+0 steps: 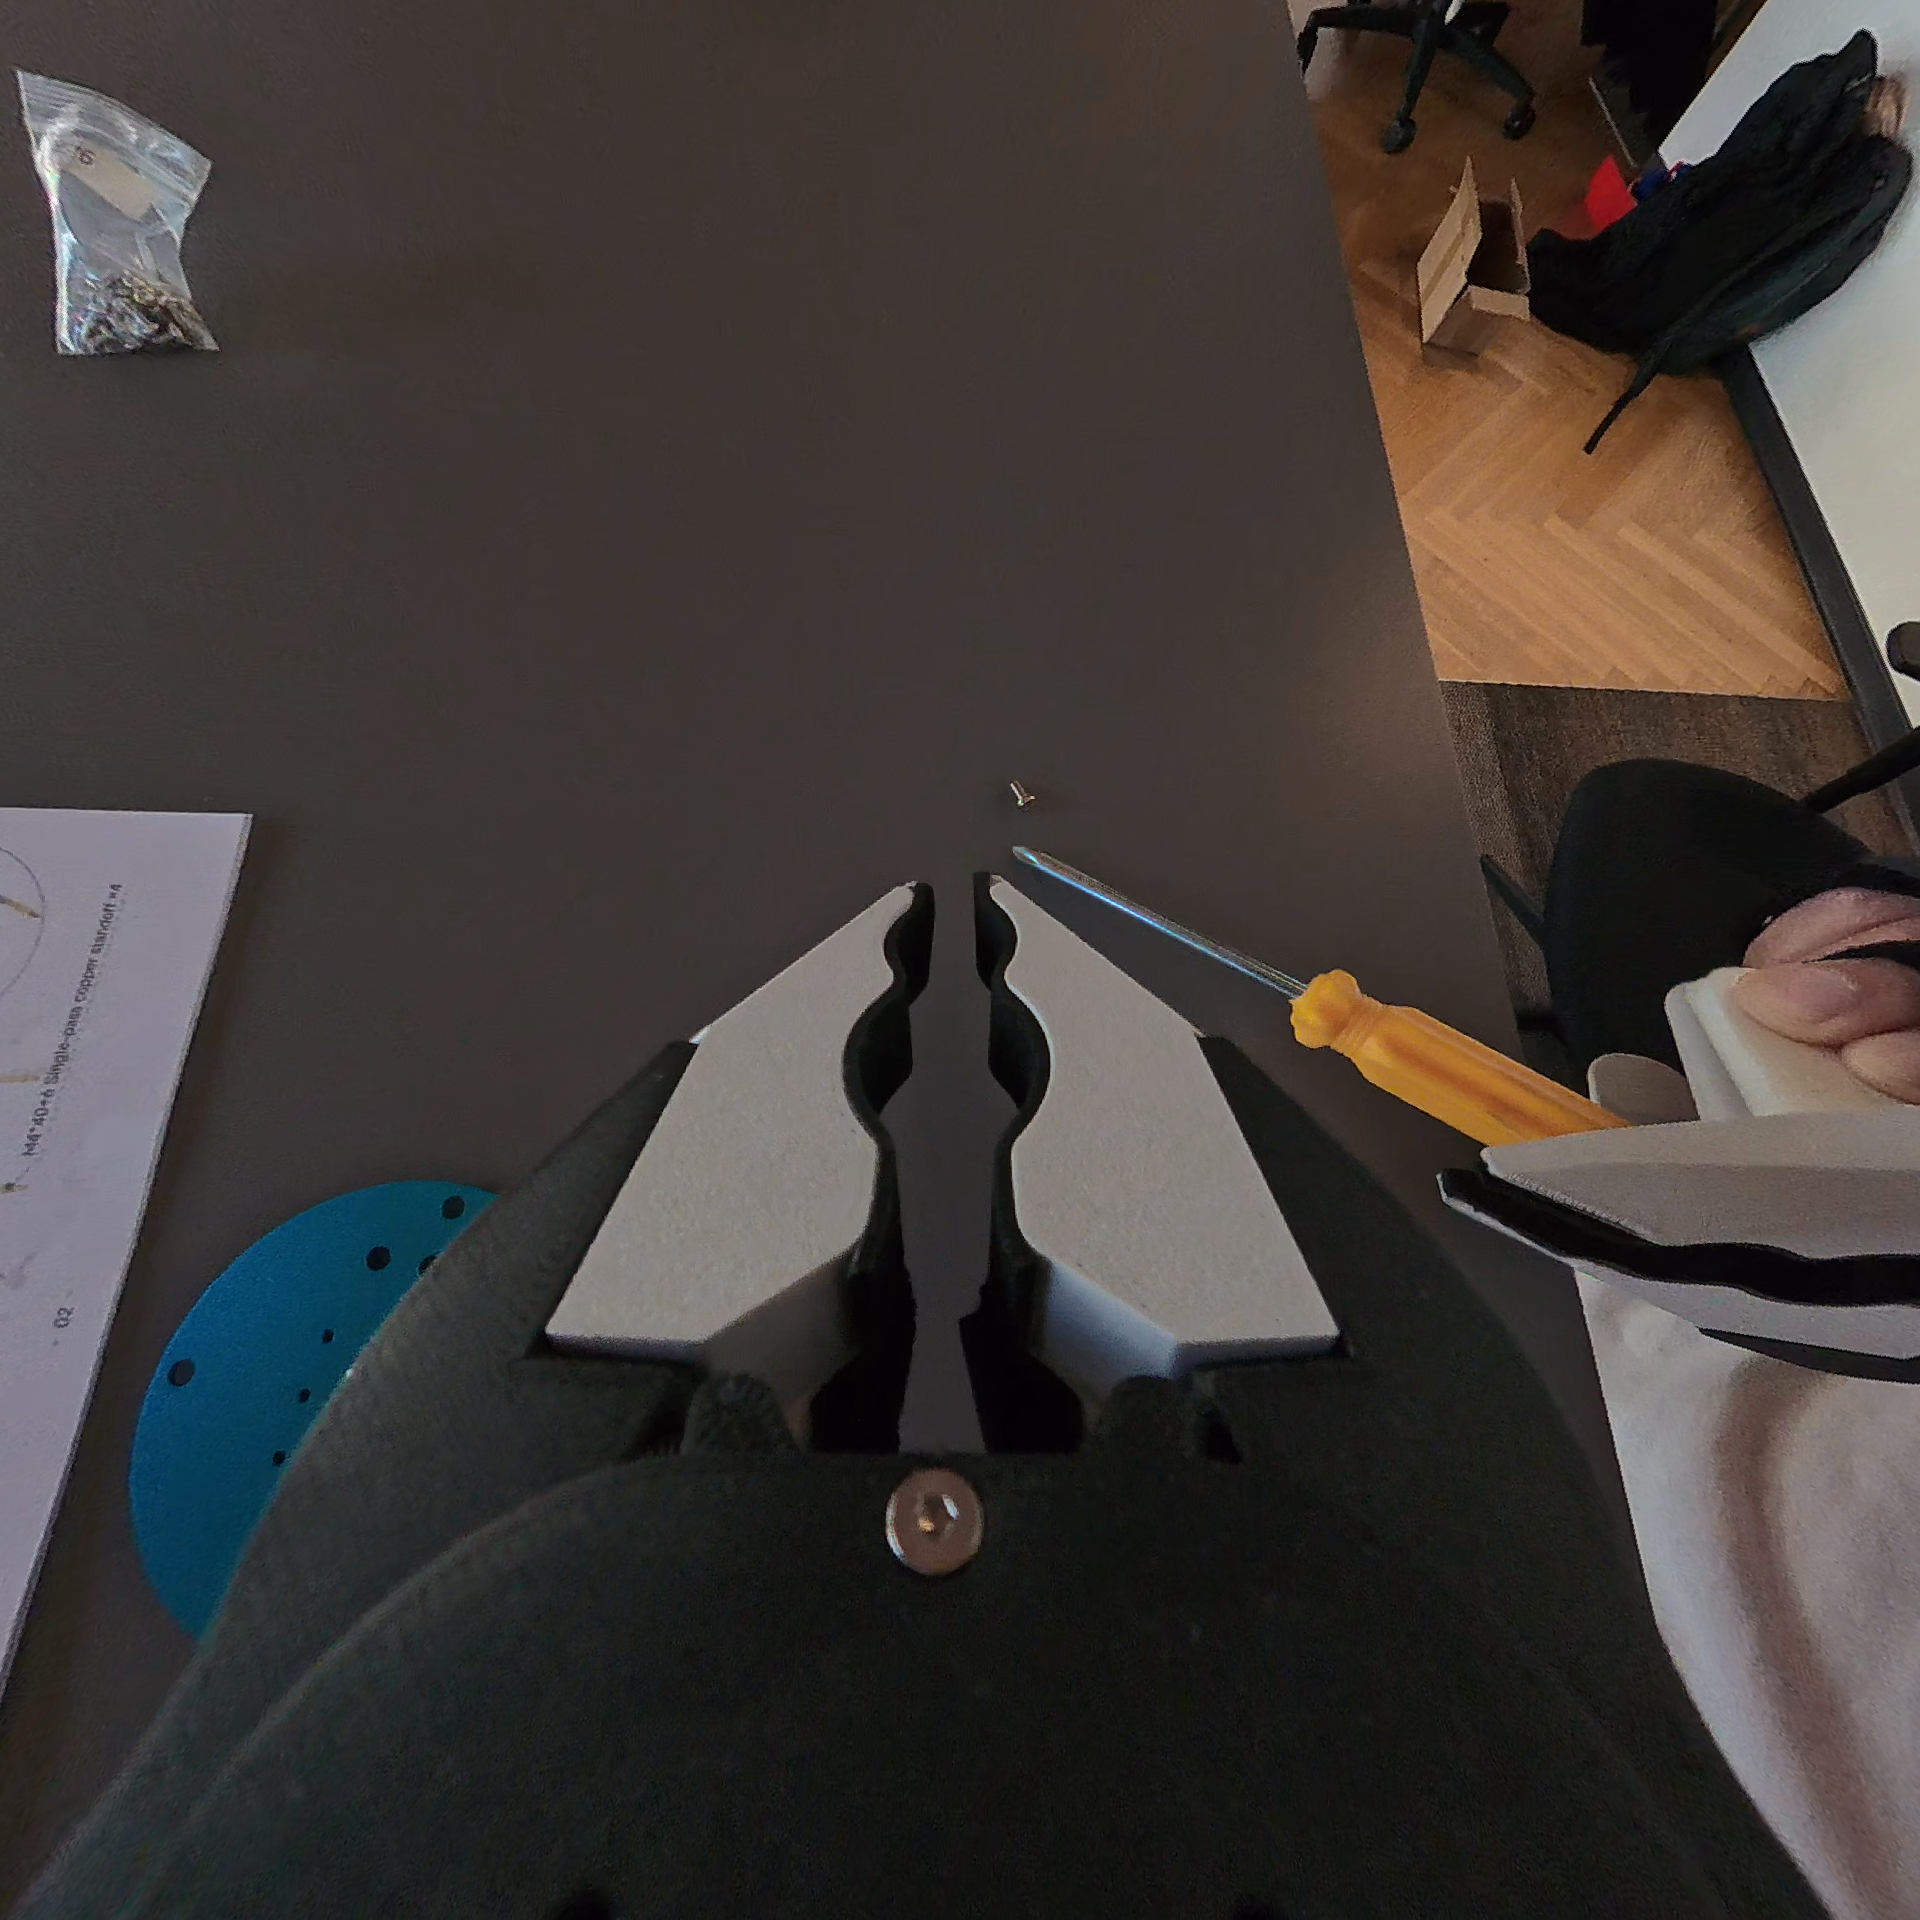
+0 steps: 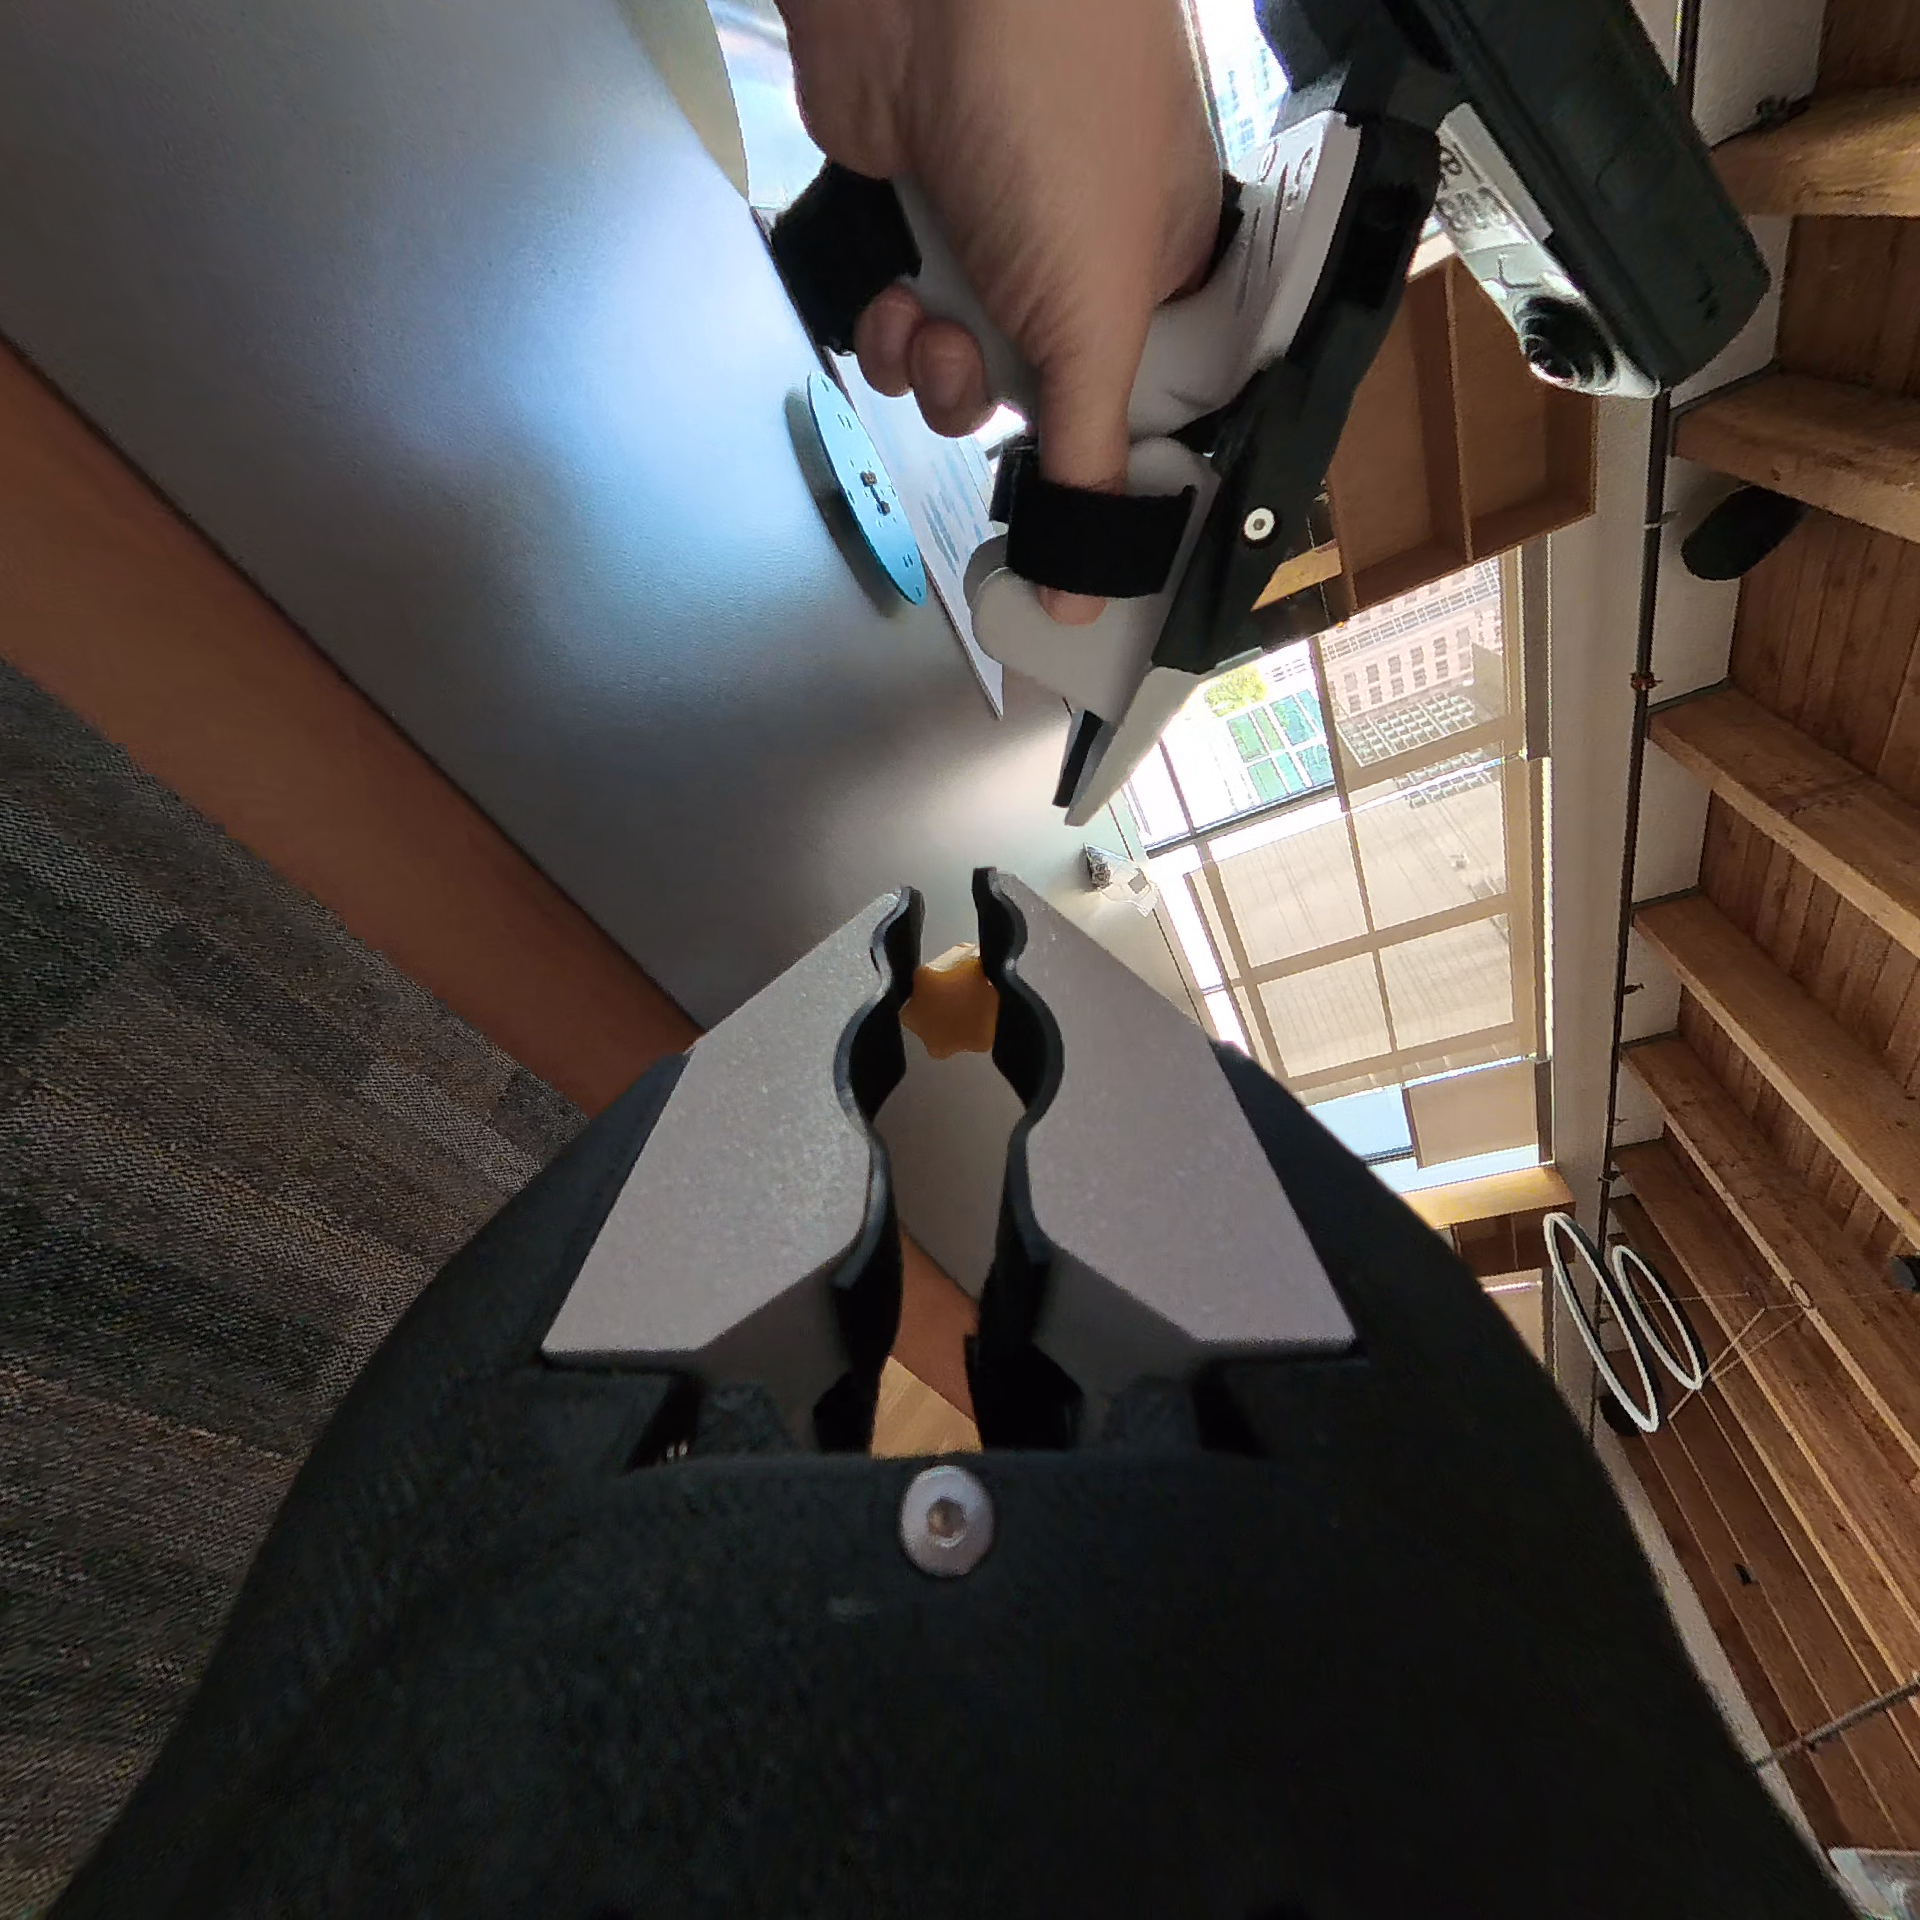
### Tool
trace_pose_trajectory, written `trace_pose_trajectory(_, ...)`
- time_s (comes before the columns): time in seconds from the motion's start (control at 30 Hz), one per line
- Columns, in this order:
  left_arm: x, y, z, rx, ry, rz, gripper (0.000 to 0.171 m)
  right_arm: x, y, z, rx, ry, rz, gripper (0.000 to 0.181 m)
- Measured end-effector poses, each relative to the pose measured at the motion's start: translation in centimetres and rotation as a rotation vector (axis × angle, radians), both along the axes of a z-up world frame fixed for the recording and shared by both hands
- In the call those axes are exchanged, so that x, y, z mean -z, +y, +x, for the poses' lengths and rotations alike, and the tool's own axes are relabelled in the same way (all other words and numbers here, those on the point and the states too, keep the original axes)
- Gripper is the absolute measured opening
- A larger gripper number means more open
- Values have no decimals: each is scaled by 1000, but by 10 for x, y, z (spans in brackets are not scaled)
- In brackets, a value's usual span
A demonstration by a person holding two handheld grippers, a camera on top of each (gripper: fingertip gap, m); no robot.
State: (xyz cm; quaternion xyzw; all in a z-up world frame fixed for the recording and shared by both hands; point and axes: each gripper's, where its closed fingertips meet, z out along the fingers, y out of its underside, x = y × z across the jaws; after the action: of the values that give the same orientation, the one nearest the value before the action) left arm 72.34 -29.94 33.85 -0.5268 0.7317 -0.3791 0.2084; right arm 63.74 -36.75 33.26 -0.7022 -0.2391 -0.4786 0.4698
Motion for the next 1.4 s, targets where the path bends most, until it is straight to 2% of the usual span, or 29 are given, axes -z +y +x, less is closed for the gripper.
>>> trace_pose_trajectory(0.7, 13, -3, -1, 30, 52, 11, 7, -1, -7, 5, 22, -8, -5, 10)
trace_pose_trajectory(0.9, 14, -7, -2, 132, 5, 77, 14, -7, -9, -3, -43, 20, -19, 10)
trace_pose_trajectory(1.1, -7, -1, -6, 168, -52, 45, 14, -32, -10, -5, -154, 162, -40, 10)
trace_pose_trajectory(1.23, -27, 4, -12, 190, -87, -47, 14, -51, -4, 1, -216, 270, -80, 10)
trace_pose_trajectory(1.4, -60, 5, -38, 341, -177, -111, 19, -83, 13, 8, -318, 472, -134, 10)
